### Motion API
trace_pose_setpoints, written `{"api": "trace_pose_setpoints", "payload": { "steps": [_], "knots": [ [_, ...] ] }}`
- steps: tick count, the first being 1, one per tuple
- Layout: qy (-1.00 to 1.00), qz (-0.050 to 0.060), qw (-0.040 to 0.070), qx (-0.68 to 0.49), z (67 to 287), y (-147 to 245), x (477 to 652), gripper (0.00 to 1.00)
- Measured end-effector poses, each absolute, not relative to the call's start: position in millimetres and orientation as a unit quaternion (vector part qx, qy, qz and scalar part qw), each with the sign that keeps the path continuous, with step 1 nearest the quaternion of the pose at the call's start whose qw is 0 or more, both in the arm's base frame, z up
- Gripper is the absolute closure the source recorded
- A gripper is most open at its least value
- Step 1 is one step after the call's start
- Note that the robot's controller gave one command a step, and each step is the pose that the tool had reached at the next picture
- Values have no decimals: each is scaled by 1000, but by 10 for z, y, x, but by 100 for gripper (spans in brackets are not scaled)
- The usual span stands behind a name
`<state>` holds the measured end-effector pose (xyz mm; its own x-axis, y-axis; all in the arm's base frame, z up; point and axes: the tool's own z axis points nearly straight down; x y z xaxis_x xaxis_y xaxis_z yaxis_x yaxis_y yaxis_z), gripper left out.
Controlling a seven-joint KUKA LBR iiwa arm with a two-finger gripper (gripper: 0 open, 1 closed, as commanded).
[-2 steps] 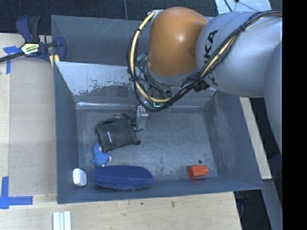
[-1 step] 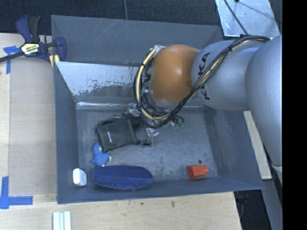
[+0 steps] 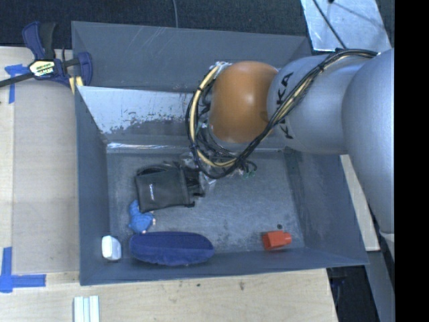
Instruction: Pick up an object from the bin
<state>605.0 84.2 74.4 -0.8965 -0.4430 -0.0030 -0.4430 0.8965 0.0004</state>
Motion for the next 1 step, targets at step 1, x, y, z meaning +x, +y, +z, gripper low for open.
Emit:
{"api": "trace_pose_setpoints", "payload": {
  "steps": [1],
  "knots": [
    [977, -1, 2, -215, 2727, 754, 6220, 100]
  ]
}}
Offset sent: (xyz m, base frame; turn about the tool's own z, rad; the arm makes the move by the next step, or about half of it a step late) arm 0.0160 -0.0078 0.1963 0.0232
